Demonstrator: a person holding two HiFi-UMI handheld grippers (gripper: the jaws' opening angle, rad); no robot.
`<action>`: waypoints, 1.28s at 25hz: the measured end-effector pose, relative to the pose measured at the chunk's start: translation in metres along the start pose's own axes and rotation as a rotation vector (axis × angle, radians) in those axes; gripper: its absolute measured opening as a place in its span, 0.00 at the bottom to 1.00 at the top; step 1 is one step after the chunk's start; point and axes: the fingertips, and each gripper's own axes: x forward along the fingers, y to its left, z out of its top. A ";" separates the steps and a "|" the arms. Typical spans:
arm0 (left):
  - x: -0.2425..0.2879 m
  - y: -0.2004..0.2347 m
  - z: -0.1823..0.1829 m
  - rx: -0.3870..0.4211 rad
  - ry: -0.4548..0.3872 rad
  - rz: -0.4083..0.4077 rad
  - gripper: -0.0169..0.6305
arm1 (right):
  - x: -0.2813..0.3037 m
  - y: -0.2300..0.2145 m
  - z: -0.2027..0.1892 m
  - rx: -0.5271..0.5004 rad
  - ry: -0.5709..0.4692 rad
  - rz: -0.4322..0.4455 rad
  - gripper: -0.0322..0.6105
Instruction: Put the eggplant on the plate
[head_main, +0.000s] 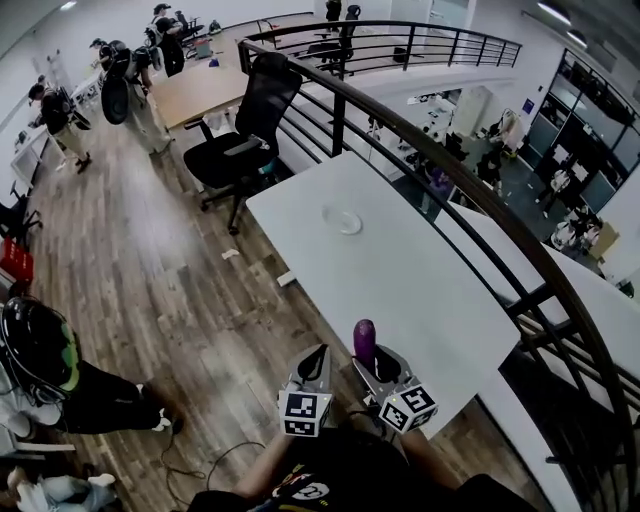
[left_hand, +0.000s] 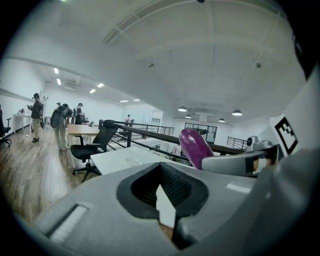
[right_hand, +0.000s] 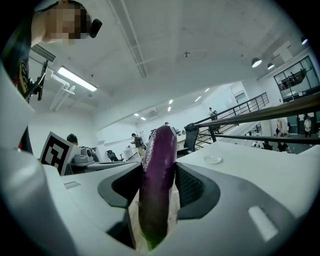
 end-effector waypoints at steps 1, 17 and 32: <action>0.015 0.016 0.002 -0.006 0.006 -0.012 0.03 | 0.019 -0.008 0.003 -0.004 0.000 -0.010 0.38; 0.187 0.169 0.026 -0.076 0.114 -0.160 0.03 | 0.217 -0.106 0.024 -0.139 0.163 -0.104 0.38; 0.364 0.213 -0.015 -0.010 0.273 -0.123 0.03 | 0.376 -0.310 -0.025 -0.472 0.516 -0.028 0.38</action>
